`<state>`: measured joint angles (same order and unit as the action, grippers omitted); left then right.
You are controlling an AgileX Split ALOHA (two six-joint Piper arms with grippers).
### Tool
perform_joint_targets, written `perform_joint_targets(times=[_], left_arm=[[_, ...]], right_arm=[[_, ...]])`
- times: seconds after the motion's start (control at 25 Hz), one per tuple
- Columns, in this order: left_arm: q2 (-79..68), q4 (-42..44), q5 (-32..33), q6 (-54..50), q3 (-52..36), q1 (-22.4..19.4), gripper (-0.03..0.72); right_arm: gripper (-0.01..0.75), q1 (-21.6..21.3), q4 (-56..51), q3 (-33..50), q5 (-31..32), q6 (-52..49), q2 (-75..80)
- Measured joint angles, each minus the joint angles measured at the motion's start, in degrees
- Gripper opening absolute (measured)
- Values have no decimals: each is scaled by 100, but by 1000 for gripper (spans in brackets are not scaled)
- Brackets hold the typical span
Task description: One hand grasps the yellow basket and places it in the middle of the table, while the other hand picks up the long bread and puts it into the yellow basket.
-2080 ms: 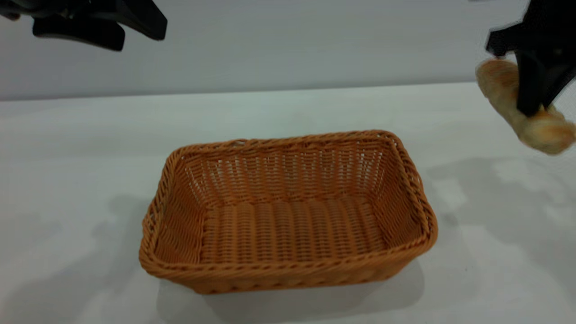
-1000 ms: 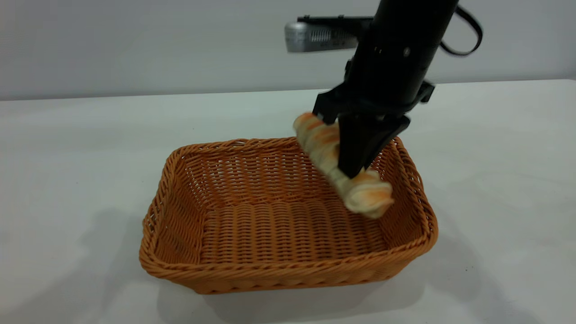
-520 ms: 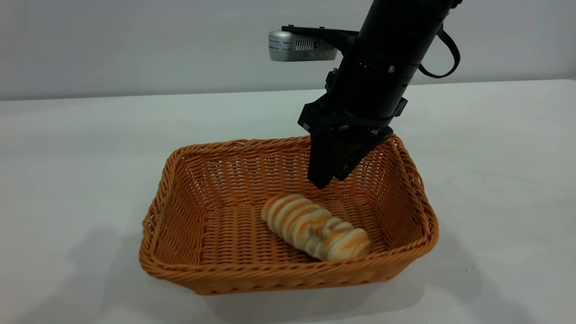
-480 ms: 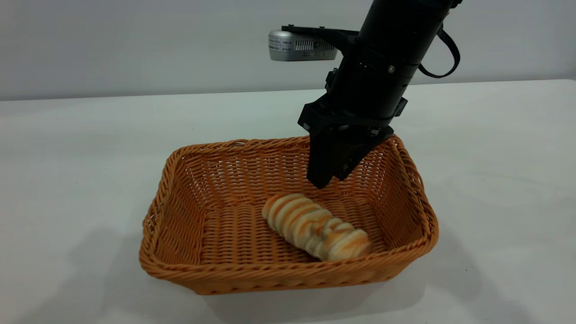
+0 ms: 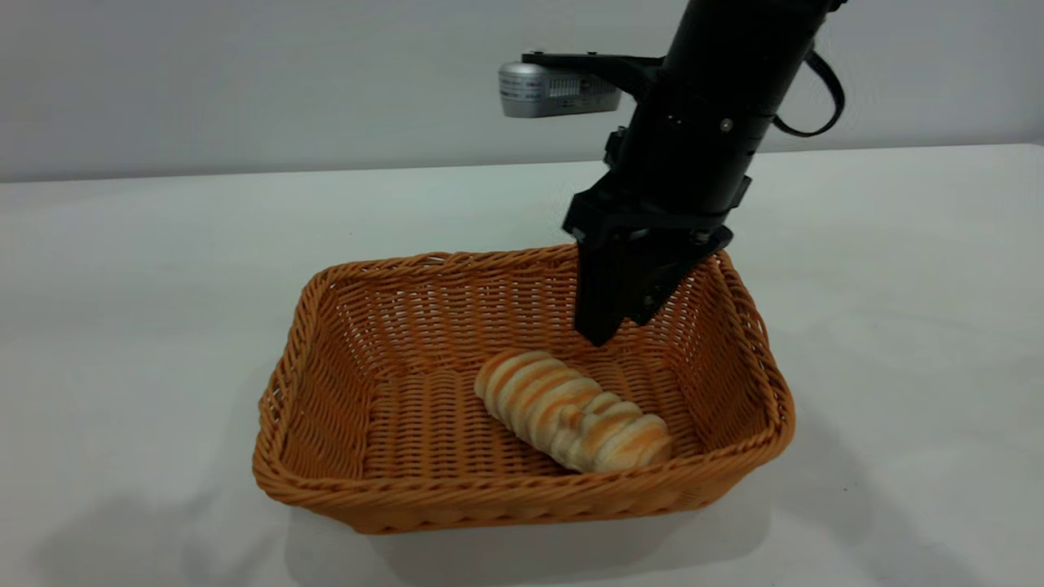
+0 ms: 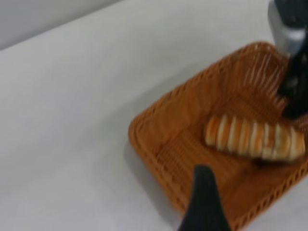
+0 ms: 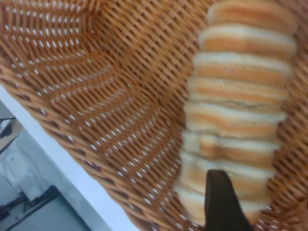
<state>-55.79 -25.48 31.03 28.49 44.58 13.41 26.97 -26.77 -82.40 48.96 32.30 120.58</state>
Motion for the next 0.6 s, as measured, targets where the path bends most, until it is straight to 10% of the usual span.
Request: perform_joint_targets(times=[0.6], left_arm=[[2505,2350,1756,-2584,-484,0,594]], right_arm=[[464,-725,417,0,891,12,-1814]])
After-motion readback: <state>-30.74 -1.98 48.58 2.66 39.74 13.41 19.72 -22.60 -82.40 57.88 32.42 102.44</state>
